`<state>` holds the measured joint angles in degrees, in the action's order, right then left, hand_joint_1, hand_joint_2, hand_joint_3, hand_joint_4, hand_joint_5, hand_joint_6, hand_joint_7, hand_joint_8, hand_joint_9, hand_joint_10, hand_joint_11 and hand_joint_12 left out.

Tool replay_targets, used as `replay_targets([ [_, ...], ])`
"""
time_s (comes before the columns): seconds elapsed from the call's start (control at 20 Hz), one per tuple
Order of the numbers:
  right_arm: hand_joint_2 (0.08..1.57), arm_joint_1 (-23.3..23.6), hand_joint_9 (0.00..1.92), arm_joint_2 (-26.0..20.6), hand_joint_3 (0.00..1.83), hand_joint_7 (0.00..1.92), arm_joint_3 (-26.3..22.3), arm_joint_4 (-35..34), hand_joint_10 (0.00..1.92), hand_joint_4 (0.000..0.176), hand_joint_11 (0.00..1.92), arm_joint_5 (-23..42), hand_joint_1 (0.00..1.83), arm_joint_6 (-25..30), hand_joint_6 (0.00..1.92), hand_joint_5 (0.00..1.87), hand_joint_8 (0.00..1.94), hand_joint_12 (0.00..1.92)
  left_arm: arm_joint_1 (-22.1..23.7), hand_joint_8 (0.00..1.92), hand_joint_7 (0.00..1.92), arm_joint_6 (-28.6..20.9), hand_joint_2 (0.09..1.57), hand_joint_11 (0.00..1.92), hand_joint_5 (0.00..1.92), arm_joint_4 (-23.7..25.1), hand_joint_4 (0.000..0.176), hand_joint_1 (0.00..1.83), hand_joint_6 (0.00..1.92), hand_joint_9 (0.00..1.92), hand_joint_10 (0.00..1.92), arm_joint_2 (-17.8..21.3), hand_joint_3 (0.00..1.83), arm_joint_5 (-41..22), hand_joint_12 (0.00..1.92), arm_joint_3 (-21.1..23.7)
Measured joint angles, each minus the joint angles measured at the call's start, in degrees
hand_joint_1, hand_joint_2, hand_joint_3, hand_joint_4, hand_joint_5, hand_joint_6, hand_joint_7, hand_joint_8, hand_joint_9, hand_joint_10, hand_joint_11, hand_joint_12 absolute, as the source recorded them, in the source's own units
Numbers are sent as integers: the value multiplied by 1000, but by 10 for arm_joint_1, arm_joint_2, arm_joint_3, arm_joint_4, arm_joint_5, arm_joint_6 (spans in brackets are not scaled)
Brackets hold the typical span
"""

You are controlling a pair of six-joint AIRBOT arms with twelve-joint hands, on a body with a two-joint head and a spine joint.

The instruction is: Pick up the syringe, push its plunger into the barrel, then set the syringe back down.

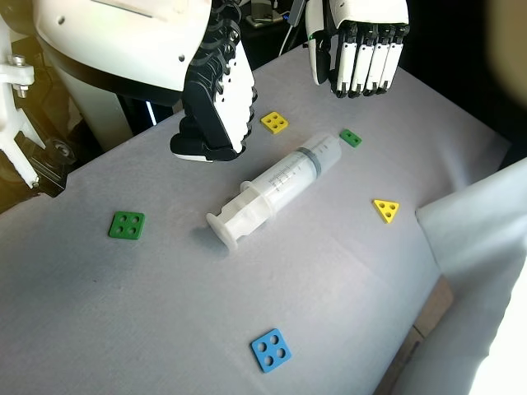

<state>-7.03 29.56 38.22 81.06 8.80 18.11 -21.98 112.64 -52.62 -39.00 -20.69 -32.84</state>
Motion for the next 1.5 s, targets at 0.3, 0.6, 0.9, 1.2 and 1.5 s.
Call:
replay_targets([
  [0.3,1404,2,94,0,25,116,0,1,0,0,0,1,0,0,0,153,0,324,2,0,351,5,1468,45,347,-17,0,0,0,311,1,0,14,-14,536,0],
  [0.6,1398,2,84,1,11,109,-2,-4,3,0,0,-54,0,0,2,155,3,321,2,0,342,27,1335,72,339,-54,0,0,0,310,0,0,0,-49,502,5],
  [0.9,1399,-1,87,0,7,110,0,-7,4,0,0,-85,0,50,1,154,2,359,2,1,270,92,1143,0,264,-139,0,398,0,252,1,0,0,-62,563,11],
  [1.2,1423,-1,73,0,8,108,-2,-4,3,0,0,-26,0,52,3,150,2,279,-54,1,108,22,1051,0,124,-124,0,881,0,110,2,-53,0,-127,363,5],
  [1.5,1419,-1,82,-2,1,114,-1,-4,1,0,0,-38,0,53,2,151,1,228,-111,1,216,-2,934,4,246,-148,0,1231,1,212,1,-141,1,-236,651,5],
])
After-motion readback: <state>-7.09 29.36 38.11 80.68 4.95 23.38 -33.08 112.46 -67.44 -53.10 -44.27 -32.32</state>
